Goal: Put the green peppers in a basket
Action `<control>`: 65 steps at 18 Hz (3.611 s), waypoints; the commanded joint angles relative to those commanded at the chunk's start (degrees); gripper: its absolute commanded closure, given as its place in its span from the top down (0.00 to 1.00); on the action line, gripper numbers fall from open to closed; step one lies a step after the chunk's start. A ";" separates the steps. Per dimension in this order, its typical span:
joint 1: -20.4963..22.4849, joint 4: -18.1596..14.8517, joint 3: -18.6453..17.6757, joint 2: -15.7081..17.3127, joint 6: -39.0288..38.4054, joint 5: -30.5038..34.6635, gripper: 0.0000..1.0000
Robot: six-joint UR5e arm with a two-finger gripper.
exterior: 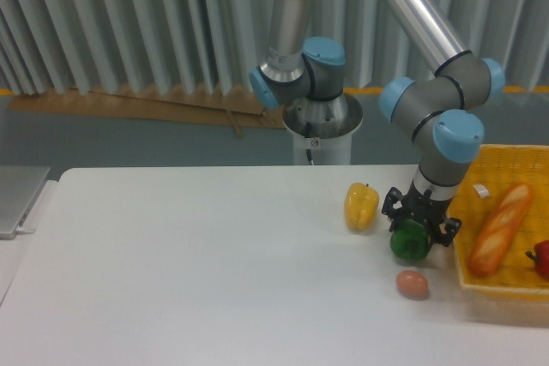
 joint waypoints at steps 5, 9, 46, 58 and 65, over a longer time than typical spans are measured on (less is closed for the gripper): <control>-0.09 -0.35 0.09 0.96 0.09 0.09 0.48; -0.44 -1.49 0.17 1.84 0.18 0.09 0.46; 8.43 -6.50 5.97 6.33 40.90 0.00 0.43; 11.16 -6.33 6.25 4.57 63.45 0.70 0.43; 12.39 -6.59 3.43 4.83 71.09 7.91 0.43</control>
